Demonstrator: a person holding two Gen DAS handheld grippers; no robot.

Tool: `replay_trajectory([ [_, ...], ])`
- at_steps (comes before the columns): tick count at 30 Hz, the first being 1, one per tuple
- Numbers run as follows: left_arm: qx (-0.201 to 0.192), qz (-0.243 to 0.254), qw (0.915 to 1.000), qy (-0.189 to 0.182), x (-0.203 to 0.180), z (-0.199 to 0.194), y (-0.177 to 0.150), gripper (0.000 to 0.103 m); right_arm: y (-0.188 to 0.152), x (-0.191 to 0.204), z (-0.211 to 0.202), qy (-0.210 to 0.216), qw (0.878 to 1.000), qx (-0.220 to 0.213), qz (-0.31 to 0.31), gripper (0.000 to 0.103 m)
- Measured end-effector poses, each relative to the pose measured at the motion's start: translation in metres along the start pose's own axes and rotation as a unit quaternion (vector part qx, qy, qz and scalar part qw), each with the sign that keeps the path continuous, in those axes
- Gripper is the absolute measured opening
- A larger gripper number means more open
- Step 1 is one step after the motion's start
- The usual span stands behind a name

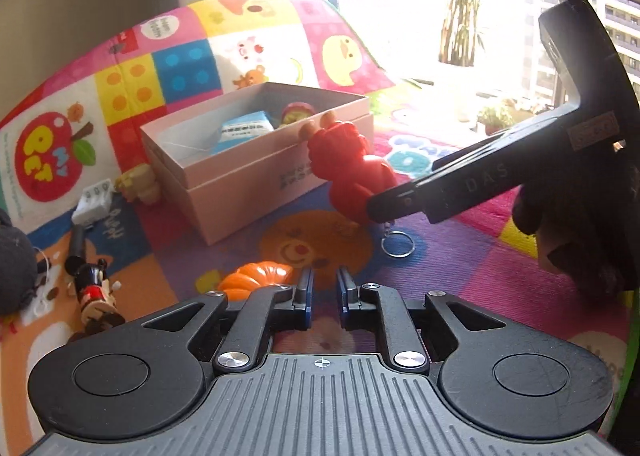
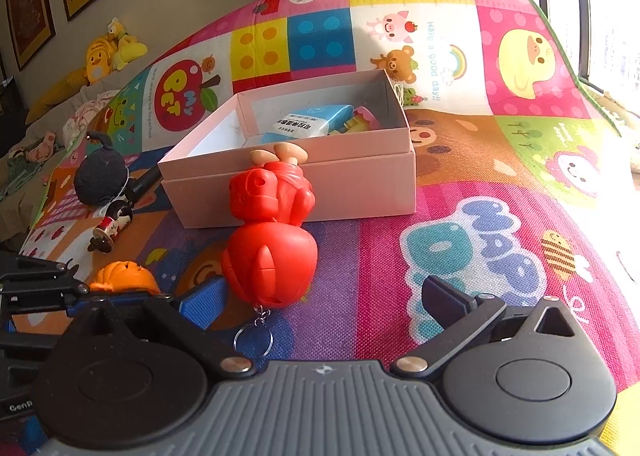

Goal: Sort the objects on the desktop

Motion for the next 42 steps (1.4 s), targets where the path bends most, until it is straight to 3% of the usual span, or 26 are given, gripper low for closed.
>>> replay_trajectory([
  [2,-0.006,-0.019,0.9998,0.001,-0.002,-0.006,-0.004,0.025,0.007,0.003,-0.006,-0.005,1.000,-0.011,-0.013,0.103],
  [4,-0.017,-0.044,0.9988,0.011,0.008,-0.015,-0.004,0.054,0.020,0.012,-0.014,0.003,0.999,-0.028,-0.034,0.103],
  [5,-0.025,-0.058,0.9977,0.025,0.017,-0.020,-0.004,0.060,0.029,0.019,-0.018,0.009,0.998,-0.037,-0.045,0.103],
  [7,-0.040,-0.084,0.9942,0.055,0.037,-0.028,-0.002,0.086,0.054,0.040,-0.023,0.030,0.995,-0.054,-0.078,0.103],
  [9,-0.058,-0.122,0.9859,0.099,0.063,-0.032,-0.002,0.100,0.079,0.064,-0.021,0.045,0.991,-0.063,-0.110,0.103],
  [11,-0.067,-0.171,0.9717,0.149,0.092,-0.032,-0.004,0.101,0.107,0.092,-0.008,0.061,0.987,-0.049,-0.139,0.098],
  [12,-0.067,-0.191,0.9659,0.162,0.102,-0.030,-0.006,0.101,0.120,0.110,0.003,0.081,0.984,-0.030,-0.153,0.081],
  [14,-0.073,-0.244,0.9511,0.175,0.123,-0.028,-0.011,0.101,0.139,0.137,0.026,0.105,0.980,0.008,-0.171,0.058],
  [15,-0.080,-0.266,0.9451,0.172,0.130,-0.029,-0.014,0.101,0.149,0.152,0.041,0.111,0.977,0.024,-0.178,0.050],
  [16,-0.085,-0.278,0.9423,0.167,0.133,-0.029,-0.016,0.101,0.160,0.166,0.061,0.111,0.976,0.040,-0.181,0.049],
  [20,-0.102,-0.291,0.9416,0.135,0.133,-0.035,-0.019,0.102,0.184,0.194,0.144,0.080,0.977,0.105,-0.167,0.045],
  [24,-0.099,-0.281,0.9473,0.118,0.126,-0.033,-0.018,0.102,0.184,0.193,0.234,0.010,0.975,0.178,-0.136,0.017],
  [28,-0.078,-0.293,0.9461,0.115,0.127,-0.030,-0.024,0.103,0.174,0.181,0.278,-0.040,0.970,0.211,-0.111,0.017],
  [31,-0.063,-0.303,0.9442,0.111,0.129,-0.028,-0.028,0.103,0.166,0.179,0.281,-0.047,0.968,0.217,-0.121,0.017],
  [39,-0.059,-0.272,0.9556,0.096,0.117,-0.026,-0.026,0.103,0.131,0.182,0.221,0.016,0.950,0.279,-0.138,0.017],
  [42,-0.055,-0.271,0.9568,0.090,0.116,-0.025,-0.026,0.103,0.111,0.190,0.190,0.067,0.939,0.308,-0.140,0.017],
])
Point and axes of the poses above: each gripper's, at about its wrist camera, not at the fingertips, and z roughly the way its jaws point, x to its left, y to its top, the point moved 7 cm from there along z, roughly the way its jaws point, and after that the axes turned 3 degrees about -x, right-handed, at the moved point
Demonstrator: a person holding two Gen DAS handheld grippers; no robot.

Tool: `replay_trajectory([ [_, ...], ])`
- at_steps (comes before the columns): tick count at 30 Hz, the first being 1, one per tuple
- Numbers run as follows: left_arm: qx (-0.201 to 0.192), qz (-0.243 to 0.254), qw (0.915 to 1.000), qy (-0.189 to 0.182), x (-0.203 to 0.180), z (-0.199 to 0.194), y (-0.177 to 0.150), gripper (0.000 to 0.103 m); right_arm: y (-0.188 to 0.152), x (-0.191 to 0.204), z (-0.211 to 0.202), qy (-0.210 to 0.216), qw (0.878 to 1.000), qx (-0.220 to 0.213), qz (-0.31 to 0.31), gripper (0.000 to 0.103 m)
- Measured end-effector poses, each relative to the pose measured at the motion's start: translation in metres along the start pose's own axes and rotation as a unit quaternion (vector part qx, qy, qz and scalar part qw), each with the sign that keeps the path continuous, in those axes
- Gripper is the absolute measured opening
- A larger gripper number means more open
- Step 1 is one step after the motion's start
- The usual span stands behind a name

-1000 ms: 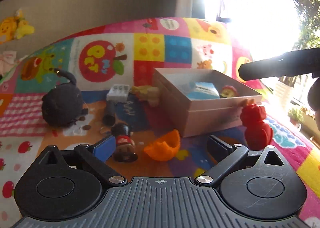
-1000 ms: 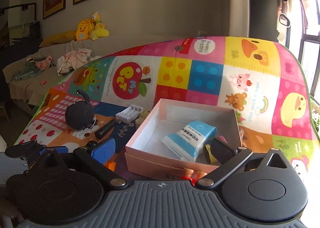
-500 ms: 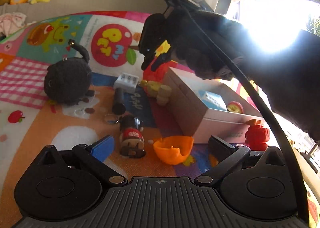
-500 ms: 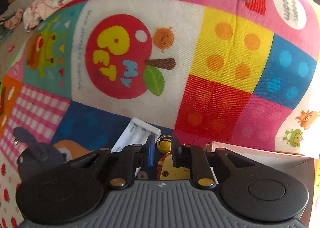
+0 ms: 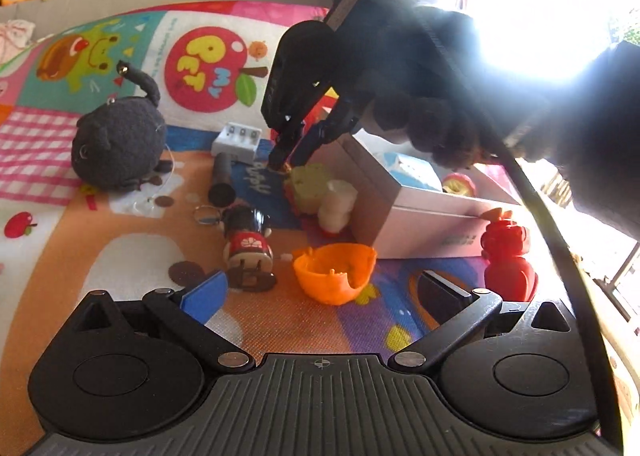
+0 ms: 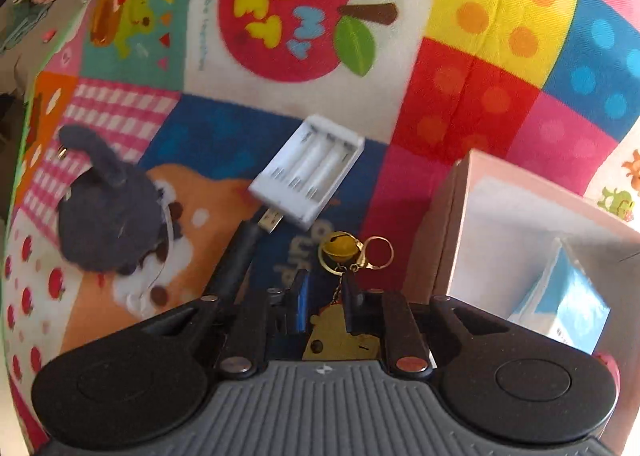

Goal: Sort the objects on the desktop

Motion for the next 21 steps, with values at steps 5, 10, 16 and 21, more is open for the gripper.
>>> replay_trajectory([
  [5,0.008,0.010,0.9998,-0.018,-0.004,0.001,-0.002,0.103,-0.046,0.023,-0.026,0.044,0.999,0.003,-0.027,0.017],
  [10,0.009,0.016,0.9995,-0.024,-0.007,0.001,-0.004,0.103,-0.086,0.016,-0.089,-0.020,0.981,-0.166,-0.093,0.033],
  [16,0.011,0.023,0.9993,-0.027,-0.011,0.002,-0.005,0.103,-0.118,-0.004,-0.087,-0.006,0.979,-0.202,-0.027,0.045],
  [21,0.004,0.058,0.9982,-0.015,-0.021,0.001,-0.008,0.103,-0.125,-0.014,-0.050,0.017,0.979,-0.198,0.044,0.025],
])
Point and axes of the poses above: each gripper's, at about its wrist camera, not at the fingertips, and z roughly the way its jaws point, x to its left, y to its top, the point moved 7 cm from there along z, roughly the way its jaws point, and after that the axes turned 3 degrees about -x, right-handed, at the moved point
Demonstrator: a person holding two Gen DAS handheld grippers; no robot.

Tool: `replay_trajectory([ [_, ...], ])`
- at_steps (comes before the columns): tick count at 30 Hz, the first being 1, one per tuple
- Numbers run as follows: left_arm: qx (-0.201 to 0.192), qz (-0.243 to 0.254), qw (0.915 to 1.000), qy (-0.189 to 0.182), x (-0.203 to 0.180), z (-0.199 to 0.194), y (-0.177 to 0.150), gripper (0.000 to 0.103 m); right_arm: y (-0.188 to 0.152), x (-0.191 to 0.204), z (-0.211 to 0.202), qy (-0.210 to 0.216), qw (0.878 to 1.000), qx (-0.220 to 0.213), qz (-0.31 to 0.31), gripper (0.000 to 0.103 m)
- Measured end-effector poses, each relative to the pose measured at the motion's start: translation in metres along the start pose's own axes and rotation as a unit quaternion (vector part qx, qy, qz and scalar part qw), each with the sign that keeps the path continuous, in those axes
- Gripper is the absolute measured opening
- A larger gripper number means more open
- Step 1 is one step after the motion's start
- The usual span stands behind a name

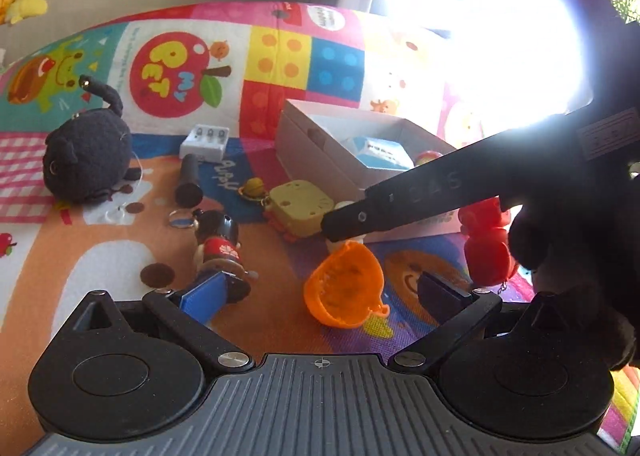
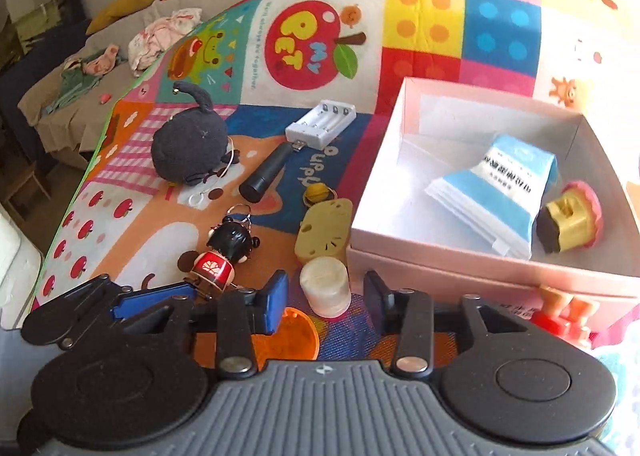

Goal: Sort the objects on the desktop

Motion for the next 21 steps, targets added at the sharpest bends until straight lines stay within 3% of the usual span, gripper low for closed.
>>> replay_trajectory([
  [8,-0.004,0.038,0.9988,0.031,-0.008,-0.002,-0.001,0.103,-0.030,-0.043,-0.036,-0.005,0.998,-0.037,0.048,0.025],
  [16,0.022,0.052,0.9973,0.048,-0.019,0.000,-0.004,0.103,-0.064,-0.093,-0.068,-0.071,0.994,-0.064,0.052,0.025],
  [19,0.037,0.049,0.9975,0.035,-0.029,-0.001,-0.008,0.103,-0.079,-0.093,-0.076,-0.045,0.995,-0.073,0.050,0.026],
  [21,0.041,0.057,0.9969,0.035,-0.035,0.000,-0.008,0.103,-0.087,-0.088,-0.083,-0.029,0.995,-0.081,0.045,0.034],
])
Point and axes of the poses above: each gripper's, at about its wrist camera, not at the fingertips, and z roughly the way its jaws point, x to its left, y to its top, the point moved 7 cm from there along z, roughly the way its jaws point, and after that the axes turned 3 degrees about -x, right-handed, at the moved point
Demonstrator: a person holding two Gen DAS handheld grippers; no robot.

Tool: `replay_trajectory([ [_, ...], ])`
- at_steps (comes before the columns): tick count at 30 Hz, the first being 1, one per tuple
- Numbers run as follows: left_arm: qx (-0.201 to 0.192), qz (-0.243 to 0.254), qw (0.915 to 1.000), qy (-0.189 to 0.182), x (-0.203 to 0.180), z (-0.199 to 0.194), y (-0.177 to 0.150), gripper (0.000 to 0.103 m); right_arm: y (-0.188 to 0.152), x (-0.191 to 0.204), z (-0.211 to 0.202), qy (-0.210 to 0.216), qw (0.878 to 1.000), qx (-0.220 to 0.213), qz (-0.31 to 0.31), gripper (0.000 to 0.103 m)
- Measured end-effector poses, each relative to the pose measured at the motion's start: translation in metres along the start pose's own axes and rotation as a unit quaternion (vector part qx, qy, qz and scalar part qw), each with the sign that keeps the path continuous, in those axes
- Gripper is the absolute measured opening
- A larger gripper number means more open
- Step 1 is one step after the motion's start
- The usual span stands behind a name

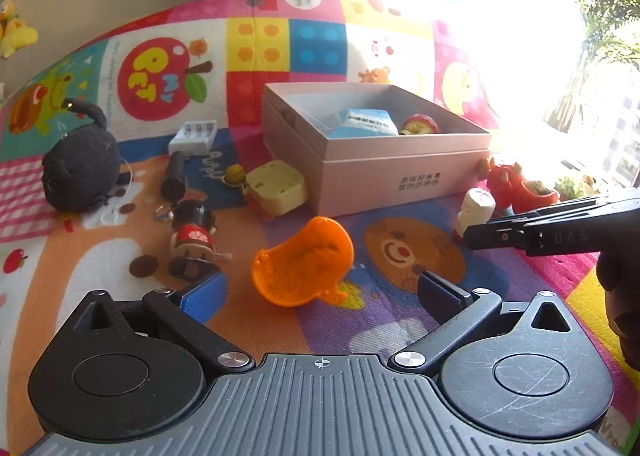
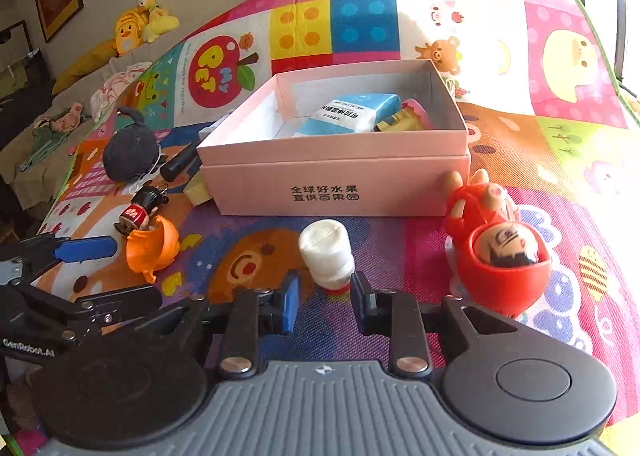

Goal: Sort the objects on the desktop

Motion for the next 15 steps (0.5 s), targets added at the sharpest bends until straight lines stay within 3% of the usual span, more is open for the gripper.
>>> replay_trajectory([
  [4,0.008,0.005,0.9999,0.008,-0.005,0.007,0.002,0.103,0.003,-0.003,-0.021,-0.018,0.999,-0.043,-0.012,0.045],
  [7,0.010,0.002,0.9998,0.015,-0.006,0.012,0.002,0.103,0.021,-0.014,-0.036,-0.043,0.996,-0.079,-0.015,0.061],
  [9,0.013,-0.004,0.9998,0.017,-0.006,0.015,-0.002,0.103,0.042,-0.029,-0.041,-0.067,0.992,-0.103,-0.003,0.080],
  [12,0.014,-0.011,0.9997,0.019,-0.004,0.015,-0.003,0.103,0.075,-0.053,-0.031,-0.062,0.992,-0.108,0.035,0.086],
  [15,0.010,-0.020,0.9996,0.018,-0.002,0.014,-0.004,0.103,0.095,-0.069,-0.002,-0.047,0.993,-0.082,0.076,0.086],
])
Point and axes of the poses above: each gripper's, at about its wrist camera, not at the fingertips, and z roughly the way its jaws point, x to its left, y to its top, the point moved 7 cm from there along z, roughly the way its jaws point, and after that the axes turned 3 degrees about -x, right-handed, at the moved point
